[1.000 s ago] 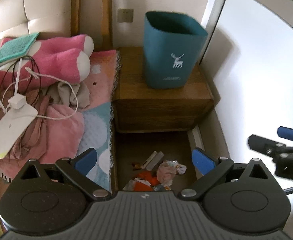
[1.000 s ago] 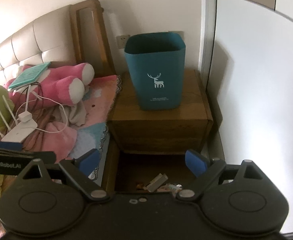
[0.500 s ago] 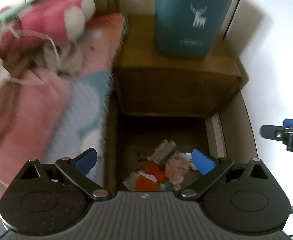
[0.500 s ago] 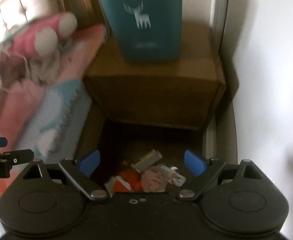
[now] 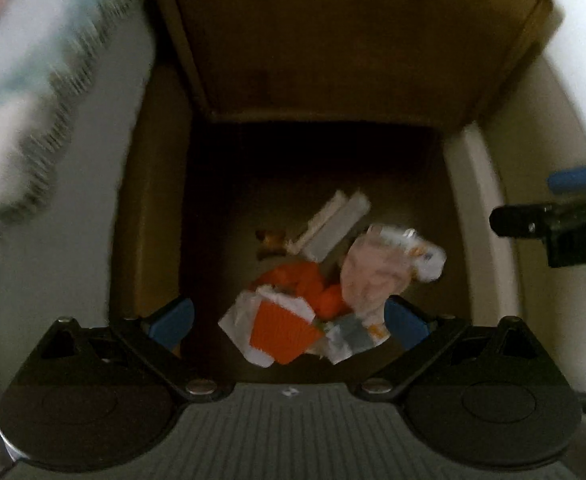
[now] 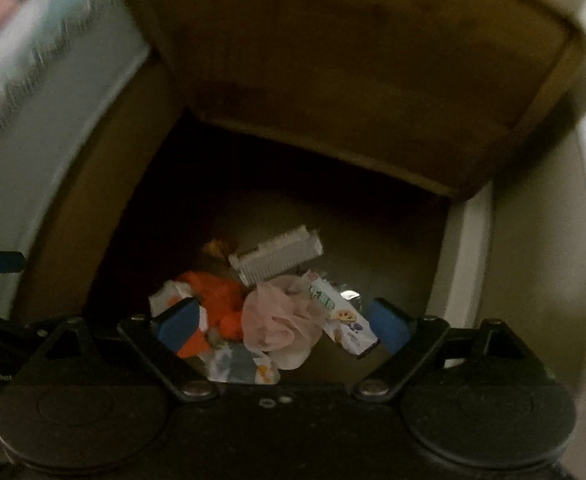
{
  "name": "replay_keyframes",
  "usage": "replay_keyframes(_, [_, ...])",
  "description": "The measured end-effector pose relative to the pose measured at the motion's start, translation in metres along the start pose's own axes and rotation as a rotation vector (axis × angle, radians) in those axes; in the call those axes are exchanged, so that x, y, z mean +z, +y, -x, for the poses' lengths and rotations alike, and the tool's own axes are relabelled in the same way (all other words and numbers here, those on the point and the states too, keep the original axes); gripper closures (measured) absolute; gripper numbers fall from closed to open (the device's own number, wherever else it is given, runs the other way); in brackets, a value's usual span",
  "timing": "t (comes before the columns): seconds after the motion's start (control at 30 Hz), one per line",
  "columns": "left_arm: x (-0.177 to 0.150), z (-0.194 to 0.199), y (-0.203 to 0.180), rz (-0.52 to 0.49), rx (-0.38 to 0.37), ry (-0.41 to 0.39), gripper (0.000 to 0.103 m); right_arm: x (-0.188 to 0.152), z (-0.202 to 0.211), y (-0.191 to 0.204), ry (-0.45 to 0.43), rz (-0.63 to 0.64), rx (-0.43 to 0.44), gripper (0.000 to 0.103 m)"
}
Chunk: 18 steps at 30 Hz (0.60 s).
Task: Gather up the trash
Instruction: 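Reach into the cubby, grasp orange mesh sleeve with left tool while right grasps pink pouf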
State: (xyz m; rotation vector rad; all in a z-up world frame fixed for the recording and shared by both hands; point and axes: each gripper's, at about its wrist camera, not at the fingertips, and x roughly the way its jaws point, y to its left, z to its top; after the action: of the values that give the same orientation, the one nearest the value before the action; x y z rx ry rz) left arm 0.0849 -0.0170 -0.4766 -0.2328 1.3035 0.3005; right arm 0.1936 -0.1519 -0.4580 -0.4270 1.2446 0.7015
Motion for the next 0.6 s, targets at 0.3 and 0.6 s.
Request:
replay_keyframes(0.3, [-0.042,-0.127,-0.009,-0.203,0.013,0.079,0.002,-0.025,-0.111,0.002,0.048,0.129,-0.006,0.013])
replay_keyframes(0.6, [-0.063,-0.220,-0.007,-0.208,-0.025,0.136,0.004,-0.035,-0.189,0.001,0.068,0.190,-0.017,0.013])
